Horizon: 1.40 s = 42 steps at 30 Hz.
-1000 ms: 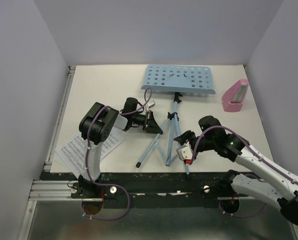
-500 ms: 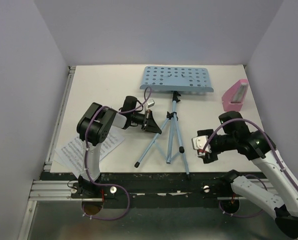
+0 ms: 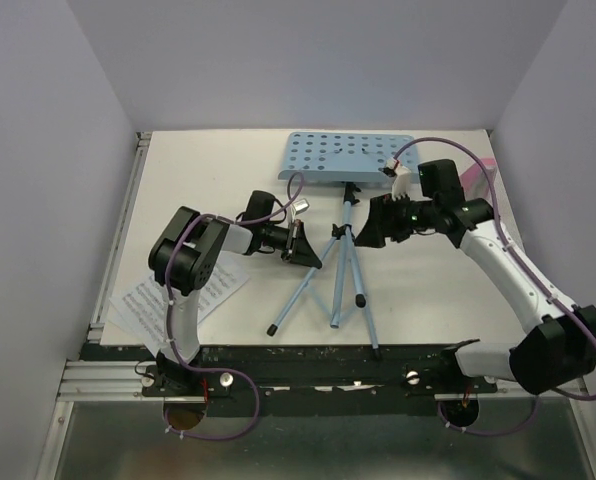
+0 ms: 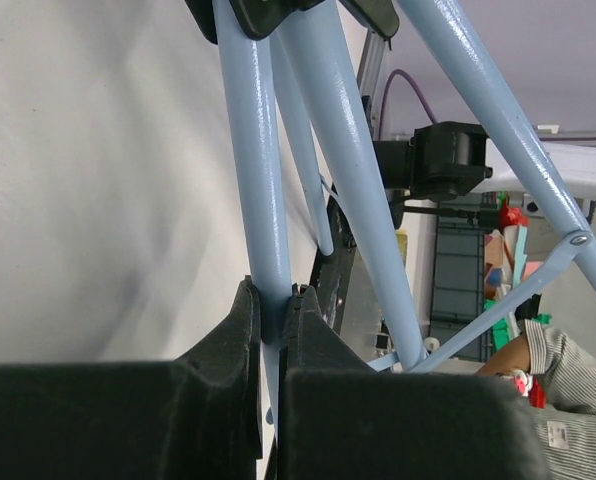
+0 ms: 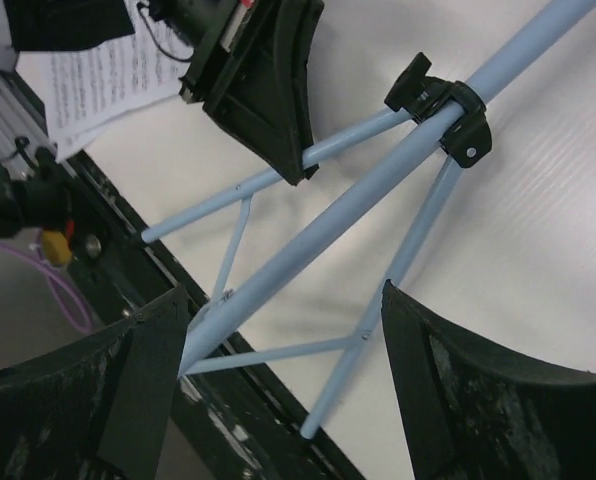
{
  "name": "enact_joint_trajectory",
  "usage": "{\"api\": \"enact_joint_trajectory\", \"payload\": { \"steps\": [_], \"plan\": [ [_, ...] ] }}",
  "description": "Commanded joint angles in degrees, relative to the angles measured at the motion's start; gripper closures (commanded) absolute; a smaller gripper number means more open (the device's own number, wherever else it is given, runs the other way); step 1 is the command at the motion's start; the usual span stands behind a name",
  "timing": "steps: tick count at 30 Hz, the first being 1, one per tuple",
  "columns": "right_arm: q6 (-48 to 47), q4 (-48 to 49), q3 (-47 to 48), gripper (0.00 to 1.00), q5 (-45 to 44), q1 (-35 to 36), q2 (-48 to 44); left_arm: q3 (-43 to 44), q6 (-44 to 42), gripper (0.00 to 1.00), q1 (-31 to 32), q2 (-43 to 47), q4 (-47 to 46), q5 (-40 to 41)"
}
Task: Pack up the instrument practice props
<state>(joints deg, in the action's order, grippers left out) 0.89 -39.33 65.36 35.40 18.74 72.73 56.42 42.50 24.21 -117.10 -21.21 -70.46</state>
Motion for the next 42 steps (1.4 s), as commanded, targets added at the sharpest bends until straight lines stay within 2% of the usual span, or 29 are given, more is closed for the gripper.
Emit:
{"api": "enact_joint_trajectory", "payload": {
  "steps": [1, 3, 6, 7, 8, 17, 27, 34, 39, 42],
  "plan": [
    [21.87, 5.84, 1.87, 0.13, -3.56, -0.20, 5.22, 1.06, -8.31, 1.00, 1.11, 5.91, 1.88, -4.43],
    [24.07, 5.50, 3.01, 0.12, -5.51, -0.37, 8.55, 0.27, -8.40, 1.00, 1.28, 6.88, 1.70, -3.90],
    [26.71, 7.77, 3.80, 0.11, -3.76, -0.64, 12.95, -0.26, -9.54, 1.00, 1.28, 7.94, 3.10, -3.11],
    [27.15, 8.65, 3.89, 0.08, -3.41, -0.55, 14.18, -0.17, -9.89, 1.00, 1.28, 8.03, 3.98, -2.93],
    [27.15, 8.92, 4.33, 0.01, -3.75, -0.46, 15.41, -0.17, -10.07, 1.00, 1.28, 8.20, 4.25, -2.85],
    [26.45, 7.52, 5.48, 0.00, -12.18, 1.03, 23.50, -0.26, -9.90, 1.00, 1.63, 9.26, 4.08, -3.02],
    [29.79, 8.57, 7.49, 0.01, -13.77, 4.98, 29.84, 1.32, -7.87, 1.00, 4.18, 8.64, 2.49, -1.70],
    [34.01, 4.88, 9.08, 0.01, -23.34, 8.15, 33.26, 1.85, -9.36, 1.00, 6.11, 10.48, 3.89, -0.82],
    [35.59, 2.68, 10.57, 0.10, -29.41, 9.03, 36.25, 1.67, -9.54, 1.00, 6.47, 11.19, 4.16, -1.08],
    [36.47, 2.42, 11.80, 0.25, -30.56, 9.56, 38.01, 2.02, -10.85, 1.00, 6.99, 11.45, 5.21, -1.26]
  ]
}}
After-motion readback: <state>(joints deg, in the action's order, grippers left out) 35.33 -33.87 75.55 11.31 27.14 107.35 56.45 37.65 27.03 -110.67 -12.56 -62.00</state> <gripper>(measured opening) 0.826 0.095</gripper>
